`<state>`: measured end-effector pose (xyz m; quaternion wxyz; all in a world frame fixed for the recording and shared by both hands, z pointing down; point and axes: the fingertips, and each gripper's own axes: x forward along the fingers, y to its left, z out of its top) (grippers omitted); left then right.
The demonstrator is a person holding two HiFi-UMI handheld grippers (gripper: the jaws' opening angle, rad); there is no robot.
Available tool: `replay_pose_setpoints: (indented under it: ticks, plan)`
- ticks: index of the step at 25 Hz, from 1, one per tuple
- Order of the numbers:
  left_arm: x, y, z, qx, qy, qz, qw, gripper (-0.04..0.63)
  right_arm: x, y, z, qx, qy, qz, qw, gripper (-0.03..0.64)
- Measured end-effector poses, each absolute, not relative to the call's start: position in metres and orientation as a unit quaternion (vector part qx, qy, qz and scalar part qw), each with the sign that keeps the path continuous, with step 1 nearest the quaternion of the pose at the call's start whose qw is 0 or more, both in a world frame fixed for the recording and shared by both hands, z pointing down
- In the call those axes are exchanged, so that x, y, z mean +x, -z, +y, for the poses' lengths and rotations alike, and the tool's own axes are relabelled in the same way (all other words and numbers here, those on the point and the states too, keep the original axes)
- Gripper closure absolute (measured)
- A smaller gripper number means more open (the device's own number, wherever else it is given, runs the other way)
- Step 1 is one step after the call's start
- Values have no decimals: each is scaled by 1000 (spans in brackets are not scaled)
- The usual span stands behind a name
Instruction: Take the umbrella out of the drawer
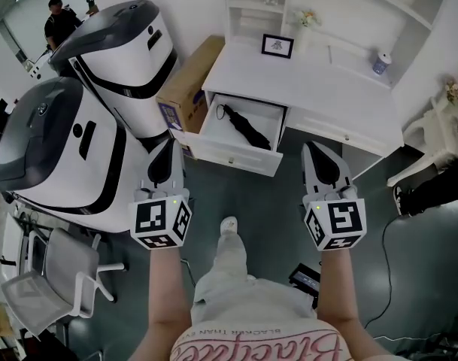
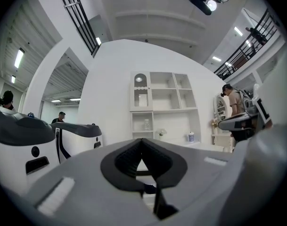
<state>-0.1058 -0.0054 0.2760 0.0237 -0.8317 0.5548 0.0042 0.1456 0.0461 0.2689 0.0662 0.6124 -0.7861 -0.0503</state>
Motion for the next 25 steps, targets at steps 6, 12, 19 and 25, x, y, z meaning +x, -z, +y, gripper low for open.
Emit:
replay_pose_setpoints:
  ticks: [6, 12, 19, 25]
  plan:
    - [-107, -282, -84, -839, 3, 543, 18, 586, 142, -273, -26, 617, 40, -783, 69, 609]
    - [-114, -290, -159, -845, 12, 534, 4, 586, 132, -278, -100, 618, 20, -782, 75, 609]
    - [-120, -295, -223, -855, 15, 518, -4, 586, 122, -286, -158, 622, 0, -779, 80, 607]
    - [-117, -307, -246, -860, 16, 511, -13, 586, 125, -303, -180, 624, -27, -777, 84, 469]
